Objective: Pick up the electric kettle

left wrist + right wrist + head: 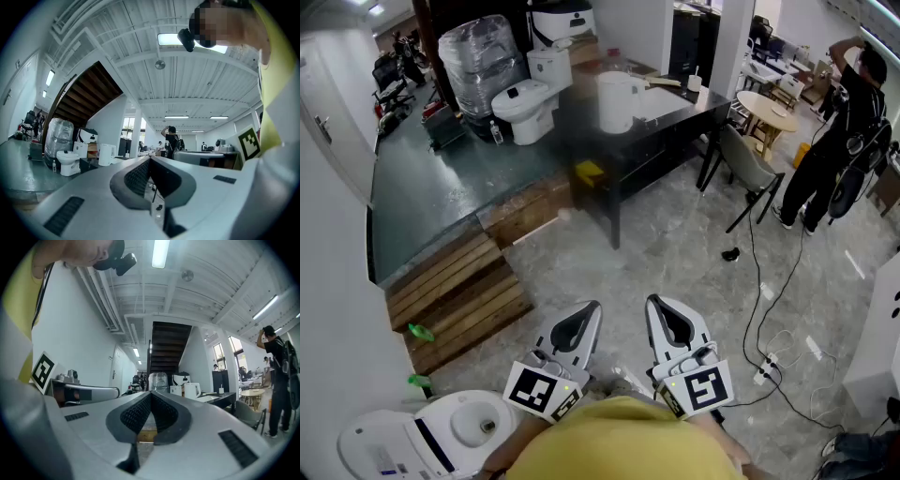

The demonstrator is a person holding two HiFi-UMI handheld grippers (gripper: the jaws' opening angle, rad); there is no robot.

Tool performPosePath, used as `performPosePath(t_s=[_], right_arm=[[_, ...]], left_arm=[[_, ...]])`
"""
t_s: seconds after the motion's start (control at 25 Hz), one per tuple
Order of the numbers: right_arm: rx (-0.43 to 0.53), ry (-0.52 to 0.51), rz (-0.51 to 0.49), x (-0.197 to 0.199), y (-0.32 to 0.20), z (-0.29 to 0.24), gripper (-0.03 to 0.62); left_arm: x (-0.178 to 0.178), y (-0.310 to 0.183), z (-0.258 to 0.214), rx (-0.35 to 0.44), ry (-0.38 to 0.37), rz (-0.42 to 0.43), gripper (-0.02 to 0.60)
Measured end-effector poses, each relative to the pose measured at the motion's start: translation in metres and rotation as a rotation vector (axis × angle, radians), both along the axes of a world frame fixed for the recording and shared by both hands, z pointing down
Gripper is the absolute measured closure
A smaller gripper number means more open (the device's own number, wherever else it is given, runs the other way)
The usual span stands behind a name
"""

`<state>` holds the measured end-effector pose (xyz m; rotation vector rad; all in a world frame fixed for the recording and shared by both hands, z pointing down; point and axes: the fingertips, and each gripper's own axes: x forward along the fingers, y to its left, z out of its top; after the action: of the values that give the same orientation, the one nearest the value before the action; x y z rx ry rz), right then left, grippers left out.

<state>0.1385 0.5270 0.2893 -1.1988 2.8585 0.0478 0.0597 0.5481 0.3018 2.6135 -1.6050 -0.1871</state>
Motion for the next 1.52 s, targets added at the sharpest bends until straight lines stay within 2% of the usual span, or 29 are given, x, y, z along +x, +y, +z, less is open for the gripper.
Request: performPosePath(t_s=[0.52,0.68,0.88,1.12,1.52], right_arm=[[-0.025,0.022,-0.04,0.022,-0.01,0.011,0.579],[-0.024,-0.029,-0.054,0.023,-0.017,0.006,0.579],[-0.053,-0.027,-0.081,0.017,-0.029,0.016,0.579],[-0.067,-0.02,-0.081,0.003,-0.078,0.026,0.579],[-0.07,-0.027,-0.038,-0.041,-0.201,0.027,0.579]], left_arm=[[0.025,-0.01,0.006,-0.012,0.0,-0.009,0.572],[0.026,-0.016,0.008,-0.02,-0.006,-0.014,0.572],[0.015,-0.028,0.016,-0.037,-0.005,-0.039,0.572],[-0.004,-0.08,0.024,-0.04,0.007,-0.042,0.572],[-0.048,-0.205,0.021,-0.031,0.007,0.012,0.572]])
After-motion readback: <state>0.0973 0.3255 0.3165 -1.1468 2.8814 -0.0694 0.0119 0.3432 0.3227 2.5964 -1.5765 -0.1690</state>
